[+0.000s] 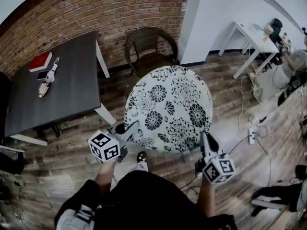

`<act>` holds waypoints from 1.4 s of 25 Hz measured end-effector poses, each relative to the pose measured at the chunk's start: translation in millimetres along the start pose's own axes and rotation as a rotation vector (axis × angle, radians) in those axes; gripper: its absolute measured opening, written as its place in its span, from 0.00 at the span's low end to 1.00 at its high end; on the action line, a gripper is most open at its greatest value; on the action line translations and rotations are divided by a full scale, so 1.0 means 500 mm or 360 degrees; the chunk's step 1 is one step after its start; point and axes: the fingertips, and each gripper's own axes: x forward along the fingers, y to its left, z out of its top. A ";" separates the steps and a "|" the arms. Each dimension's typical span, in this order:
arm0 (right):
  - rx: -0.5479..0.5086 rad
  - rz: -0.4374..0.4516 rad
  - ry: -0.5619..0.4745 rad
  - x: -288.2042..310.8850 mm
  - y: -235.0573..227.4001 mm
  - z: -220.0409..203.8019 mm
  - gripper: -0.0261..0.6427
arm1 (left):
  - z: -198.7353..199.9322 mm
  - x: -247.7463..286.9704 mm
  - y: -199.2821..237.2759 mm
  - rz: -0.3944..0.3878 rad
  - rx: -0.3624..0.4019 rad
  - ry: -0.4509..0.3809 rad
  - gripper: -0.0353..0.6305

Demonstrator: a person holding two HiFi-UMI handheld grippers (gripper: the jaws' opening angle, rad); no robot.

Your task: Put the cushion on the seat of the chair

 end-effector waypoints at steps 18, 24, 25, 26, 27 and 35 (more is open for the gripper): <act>-0.0028 -0.0053 -0.0018 -0.014 0.016 0.005 0.07 | 0.008 -0.006 0.011 -0.0043 -0.0010 0.0006 0.07; 0.0024 -0.0121 -0.0101 -0.034 0.030 -0.018 0.07 | 0.015 -0.004 0.008 -0.0122 0.0066 0.0035 0.07; 0.0024 -0.0118 -0.0111 -0.036 0.030 -0.019 0.07 | 0.013 -0.003 0.007 -0.0122 0.0069 0.0033 0.07; 0.0025 -0.0114 -0.0118 -0.037 0.031 -0.020 0.07 | 0.011 -0.003 0.005 -0.0121 0.0070 0.0032 0.07; 0.0027 -0.0112 -0.0123 -0.038 0.031 -0.022 0.07 | 0.010 -0.003 0.004 -0.0119 0.0069 0.0032 0.07; 0.0088 -0.0093 -0.0142 -0.043 0.020 -0.026 0.07 | 0.011 -0.012 -0.012 -0.0088 0.0089 0.0050 0.07</act>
